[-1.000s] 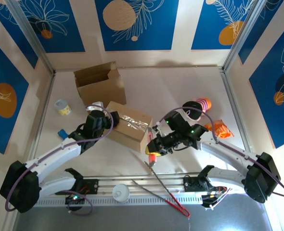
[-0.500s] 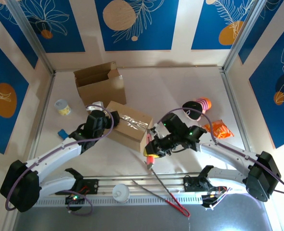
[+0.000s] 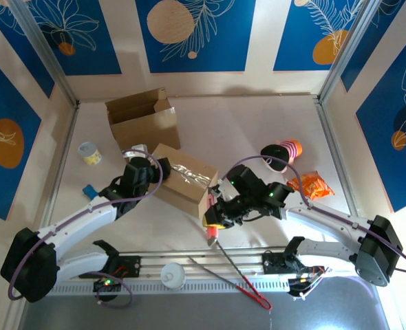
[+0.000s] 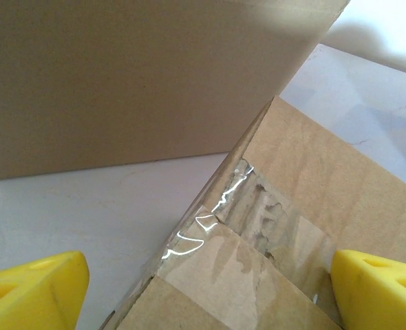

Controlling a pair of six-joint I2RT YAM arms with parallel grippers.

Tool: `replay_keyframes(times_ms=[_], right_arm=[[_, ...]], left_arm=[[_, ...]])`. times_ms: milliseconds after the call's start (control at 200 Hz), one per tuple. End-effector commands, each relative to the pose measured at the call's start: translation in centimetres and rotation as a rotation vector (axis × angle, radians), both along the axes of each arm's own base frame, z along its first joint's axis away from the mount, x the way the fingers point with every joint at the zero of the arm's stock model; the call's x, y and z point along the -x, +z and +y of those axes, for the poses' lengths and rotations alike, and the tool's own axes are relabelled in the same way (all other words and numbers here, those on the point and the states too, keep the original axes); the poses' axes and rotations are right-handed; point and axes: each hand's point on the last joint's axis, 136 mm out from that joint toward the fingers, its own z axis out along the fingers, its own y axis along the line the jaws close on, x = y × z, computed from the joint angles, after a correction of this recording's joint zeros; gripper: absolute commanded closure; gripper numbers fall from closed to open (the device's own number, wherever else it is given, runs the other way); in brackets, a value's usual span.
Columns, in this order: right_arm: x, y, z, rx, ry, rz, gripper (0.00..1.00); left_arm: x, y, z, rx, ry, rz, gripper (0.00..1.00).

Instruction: Unpack the express box

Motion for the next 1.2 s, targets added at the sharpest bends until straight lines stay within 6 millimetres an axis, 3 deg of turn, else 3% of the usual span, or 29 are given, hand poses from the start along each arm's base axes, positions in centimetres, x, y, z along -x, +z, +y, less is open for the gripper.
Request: replay_keyframes(times_ms=[0, 320, 450, 610, 710, 840, 1010, 1195], right_arm=[[2.0, 2.7, 1.0, -0.122, 0.111, -0.02, 1.0], [2.2, 2.5, 0.7, -0.087, 0.093, -0.042, 1.0], [-0.1, 2.5, -2.5, 0.016, -0.011, -0.096, 1.0], [-4.4, 4.5, -7.7, 0.06, -0.181, -0.208, 1.0], [-6.7, 4.5, -9.1, 0.07, -0.213, -0.286, 1.0], [-10.0, 1.8, -9.4, 0.104, -0.211, -0.354, 1.0], [-14.4, -4.2, -10.7, 0.217, -0.284, -0.367, 1.0], [-15.4, -9.9, -11.3, 0.287, -0.328, -0.291, 1.0]], left_arm=[[3.5, -7.4, 1.7, -0.171, -0.02, 0.239, 0.1], [3.5, -7.3, 1.5, -0.169, -0.024, 0.236, 0.1], [3.5, -6.9, 1.5, -0.171, -0.028, 0.224, 0.1], [3.3, -5.4, 1.3, -0.172, -0.046, 0.19, 0.1], [3.0, -3.8, 1.1, -0.186, -0.068, 0.156, 0.09], [2.4, -1.6, 1.0, -0.212, -0.085, 0.117, 0.07], [1.9, 0.5, 0.8, -0.23, -0.094, 0.091, 0.05], [1.6, 1.8, 0.5, -0.223, -0.103, 0.067, 0.0]])
